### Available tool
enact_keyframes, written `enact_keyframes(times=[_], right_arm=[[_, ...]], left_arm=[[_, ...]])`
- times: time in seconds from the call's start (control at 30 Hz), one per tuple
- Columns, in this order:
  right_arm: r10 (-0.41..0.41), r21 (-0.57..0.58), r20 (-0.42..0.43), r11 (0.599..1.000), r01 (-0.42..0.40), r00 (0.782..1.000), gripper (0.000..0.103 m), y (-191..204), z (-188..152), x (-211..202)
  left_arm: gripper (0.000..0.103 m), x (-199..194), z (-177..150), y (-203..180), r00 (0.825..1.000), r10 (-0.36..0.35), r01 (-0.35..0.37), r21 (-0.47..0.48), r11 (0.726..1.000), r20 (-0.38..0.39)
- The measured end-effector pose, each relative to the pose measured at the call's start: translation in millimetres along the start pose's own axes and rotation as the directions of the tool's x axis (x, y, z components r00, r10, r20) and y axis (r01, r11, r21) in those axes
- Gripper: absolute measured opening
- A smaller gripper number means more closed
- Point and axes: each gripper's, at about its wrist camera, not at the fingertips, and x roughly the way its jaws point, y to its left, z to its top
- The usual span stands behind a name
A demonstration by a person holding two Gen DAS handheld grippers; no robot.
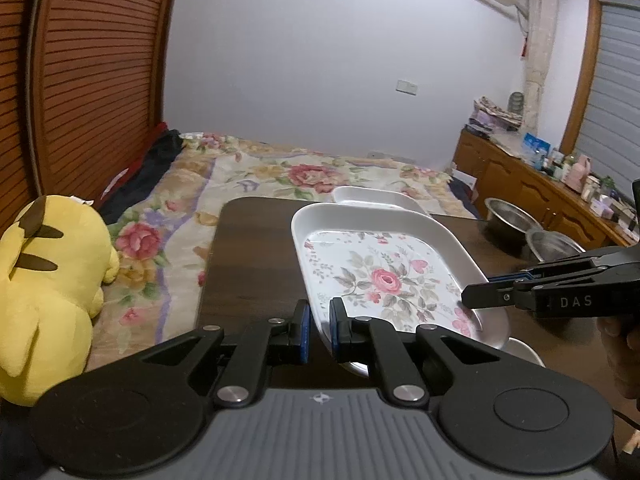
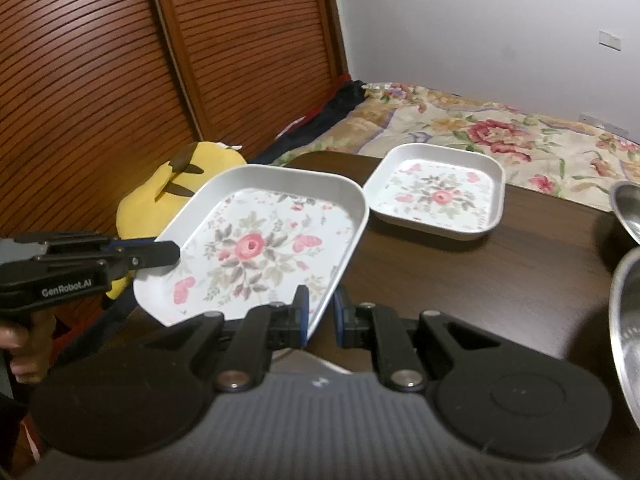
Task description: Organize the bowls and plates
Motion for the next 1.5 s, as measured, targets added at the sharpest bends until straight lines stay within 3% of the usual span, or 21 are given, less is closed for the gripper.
enact_keyframes(times=[0.83,1.5], right_arm=[[-0.029,0.042,0.06,0.999,0.027,0.998,0.014,-17.8,-30.6,-69.1],[-0.051,0.072,0.056,0.996,0.047,0.997,0.014,-27.8,-67.1,-77.8]], left_arm=[[0.013,-27.1,-16.9,-55.5,0.997,-0.083,0.083,0.051,0.995,-0.003],[0.014,-25.4,-41.0,-72.9,0.994,-0.099,0.103,0.075,0.992,-0.053]])
